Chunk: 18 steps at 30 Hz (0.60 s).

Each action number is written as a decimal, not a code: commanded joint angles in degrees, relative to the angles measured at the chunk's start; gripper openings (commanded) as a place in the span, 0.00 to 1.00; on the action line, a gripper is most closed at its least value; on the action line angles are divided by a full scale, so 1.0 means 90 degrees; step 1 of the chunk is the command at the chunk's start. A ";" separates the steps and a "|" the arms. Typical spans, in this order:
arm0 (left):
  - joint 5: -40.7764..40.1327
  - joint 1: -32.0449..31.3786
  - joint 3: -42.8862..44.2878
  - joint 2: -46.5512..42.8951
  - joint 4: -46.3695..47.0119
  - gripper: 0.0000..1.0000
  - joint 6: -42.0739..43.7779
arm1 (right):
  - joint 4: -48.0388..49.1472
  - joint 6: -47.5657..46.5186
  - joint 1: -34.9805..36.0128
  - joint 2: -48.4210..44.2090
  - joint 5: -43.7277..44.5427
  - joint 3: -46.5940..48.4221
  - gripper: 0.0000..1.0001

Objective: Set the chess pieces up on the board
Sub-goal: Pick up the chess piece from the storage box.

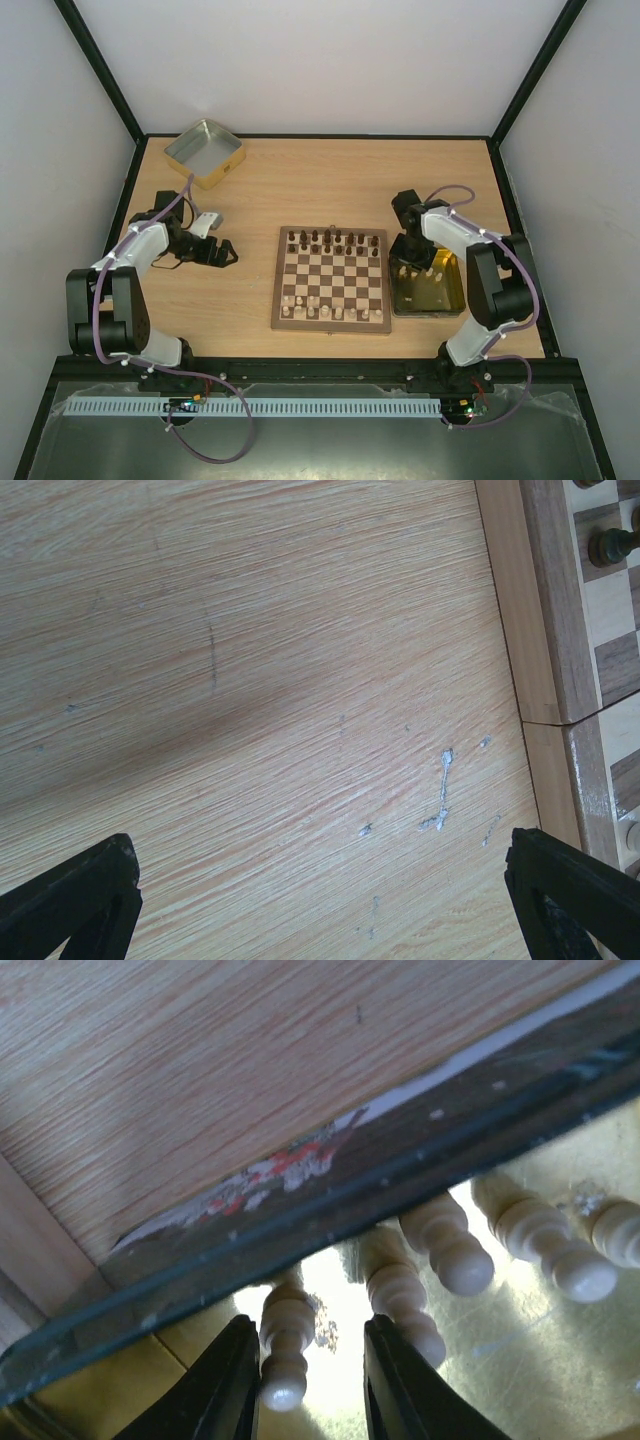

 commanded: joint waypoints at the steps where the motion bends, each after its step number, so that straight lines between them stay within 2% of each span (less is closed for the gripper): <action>1: 0.0020 0.0066 0.0137 -0.0119 -0.0088 0.99 0.0011 | -0.0014 -0.0179 -0.0063 0.0276 0.0243 0.0233 0.25; 7: 0.0011 0.0076 0.0134 -0.0134 -0.0090 0.99 0.0009 | 0.0082 -0.0178 -0.0064 0.0334 0.0150 0.0174 0.17; 18: 0.0044 0.0097 0.0141 -0.0113 -0.0103 0.99 0.0031 | 0.0066 -0.0192 -0.0063 0.0116 0.0196 0.0013 0.09</action>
